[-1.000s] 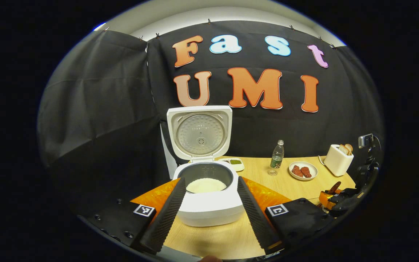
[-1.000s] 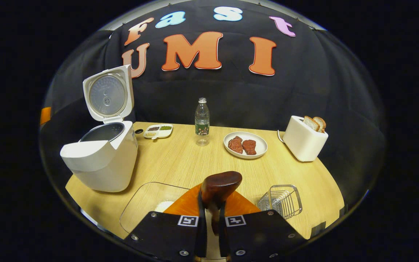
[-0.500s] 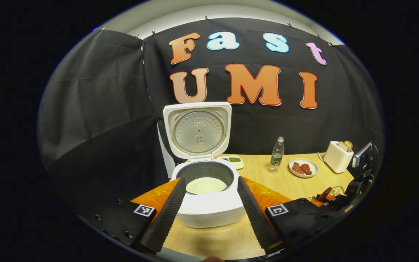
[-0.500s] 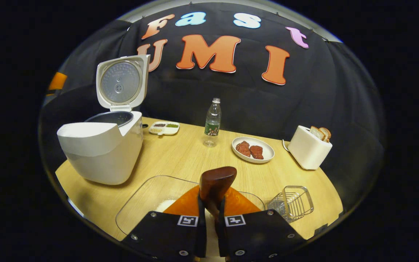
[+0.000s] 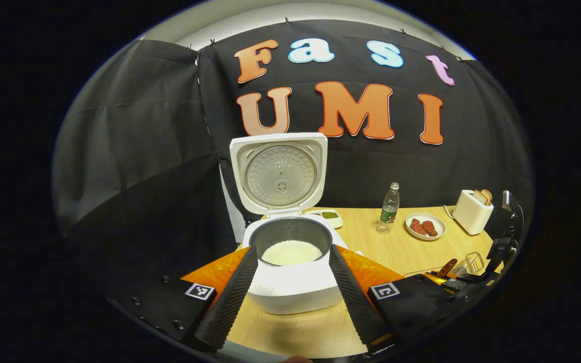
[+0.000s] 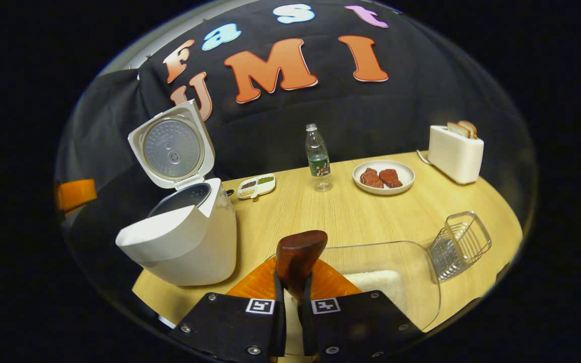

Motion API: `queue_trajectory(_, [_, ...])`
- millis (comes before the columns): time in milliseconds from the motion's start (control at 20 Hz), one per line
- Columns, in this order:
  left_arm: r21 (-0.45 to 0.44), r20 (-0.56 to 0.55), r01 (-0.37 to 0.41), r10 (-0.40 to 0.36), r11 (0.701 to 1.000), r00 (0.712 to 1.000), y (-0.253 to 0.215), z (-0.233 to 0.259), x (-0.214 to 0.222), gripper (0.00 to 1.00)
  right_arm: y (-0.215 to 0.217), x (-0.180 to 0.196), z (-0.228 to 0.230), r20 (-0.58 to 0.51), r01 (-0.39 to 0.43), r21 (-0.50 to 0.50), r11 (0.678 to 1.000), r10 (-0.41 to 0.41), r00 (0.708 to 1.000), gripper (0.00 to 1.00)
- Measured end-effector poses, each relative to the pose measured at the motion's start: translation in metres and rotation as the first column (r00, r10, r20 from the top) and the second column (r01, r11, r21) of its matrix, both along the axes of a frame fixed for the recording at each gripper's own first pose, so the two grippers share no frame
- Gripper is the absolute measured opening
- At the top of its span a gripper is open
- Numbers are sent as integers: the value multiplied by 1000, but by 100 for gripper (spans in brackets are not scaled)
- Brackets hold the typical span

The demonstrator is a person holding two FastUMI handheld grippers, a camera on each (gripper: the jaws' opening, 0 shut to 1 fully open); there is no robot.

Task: Close the left gripper, press the button to open the rice cooker; take a wooden spoon from the chopstick holder with the right hand, scoop a spoonful of rice and pour it into the rice cooker, then put the wooden spoon back into the chopstick holder.

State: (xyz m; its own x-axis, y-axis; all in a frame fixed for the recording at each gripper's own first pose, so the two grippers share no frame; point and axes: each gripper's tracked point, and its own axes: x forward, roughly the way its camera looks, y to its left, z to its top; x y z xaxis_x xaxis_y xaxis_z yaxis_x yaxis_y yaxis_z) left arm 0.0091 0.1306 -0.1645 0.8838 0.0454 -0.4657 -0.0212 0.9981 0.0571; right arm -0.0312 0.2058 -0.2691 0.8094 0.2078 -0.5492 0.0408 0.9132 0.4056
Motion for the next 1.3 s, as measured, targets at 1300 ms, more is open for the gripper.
queue_trajectory(1300, [14, 8, 29, -29, 999, 1000, -30, 2, 19, 96, -119, 14, -10, -310, 357, 716, 599, -186, 932, 12])
